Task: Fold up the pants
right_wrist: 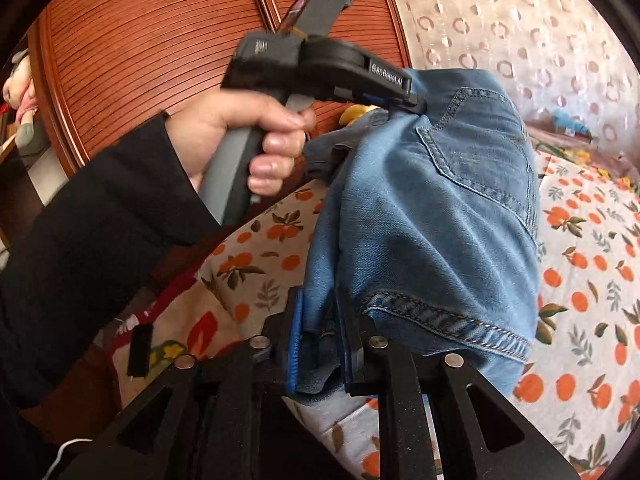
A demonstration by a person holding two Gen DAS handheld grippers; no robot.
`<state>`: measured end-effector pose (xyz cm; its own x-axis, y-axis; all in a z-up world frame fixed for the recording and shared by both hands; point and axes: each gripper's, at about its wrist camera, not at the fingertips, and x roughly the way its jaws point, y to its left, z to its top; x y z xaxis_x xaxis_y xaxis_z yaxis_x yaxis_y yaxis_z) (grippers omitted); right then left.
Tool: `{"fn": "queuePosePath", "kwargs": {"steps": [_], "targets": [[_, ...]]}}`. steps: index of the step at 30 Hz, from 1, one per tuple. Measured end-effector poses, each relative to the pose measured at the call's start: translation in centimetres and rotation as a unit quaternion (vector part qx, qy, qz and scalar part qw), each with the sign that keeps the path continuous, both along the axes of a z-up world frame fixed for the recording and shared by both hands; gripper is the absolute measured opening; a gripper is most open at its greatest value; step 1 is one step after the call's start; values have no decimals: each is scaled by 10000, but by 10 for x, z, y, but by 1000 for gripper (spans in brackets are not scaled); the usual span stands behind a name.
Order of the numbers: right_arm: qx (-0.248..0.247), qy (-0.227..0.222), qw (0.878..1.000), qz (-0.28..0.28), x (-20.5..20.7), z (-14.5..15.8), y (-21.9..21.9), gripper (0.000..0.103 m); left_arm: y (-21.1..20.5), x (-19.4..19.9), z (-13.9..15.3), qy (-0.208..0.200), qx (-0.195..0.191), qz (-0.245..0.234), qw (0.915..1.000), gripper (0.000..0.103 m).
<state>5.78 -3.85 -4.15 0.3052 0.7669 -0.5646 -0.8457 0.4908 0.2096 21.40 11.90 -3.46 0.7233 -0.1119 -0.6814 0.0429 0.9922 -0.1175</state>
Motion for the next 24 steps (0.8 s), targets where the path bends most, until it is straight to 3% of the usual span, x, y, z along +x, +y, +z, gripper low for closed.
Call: {"fn": "queuePosePath", "kwargs": {"steps": [9,16,24], "targets": [[345,-471,9980,-257,-16,52,-31,22,8,-3,-11,22,-49,57,10000,22],[-244,-336,9971,-646,18,25,-26,22,18,-34,2,-159,-14,357,9992,35],[-206,-206,9983,-513,-7,18,-14,26,-4,-91,12,-580,-110,194,9981,41]]}}
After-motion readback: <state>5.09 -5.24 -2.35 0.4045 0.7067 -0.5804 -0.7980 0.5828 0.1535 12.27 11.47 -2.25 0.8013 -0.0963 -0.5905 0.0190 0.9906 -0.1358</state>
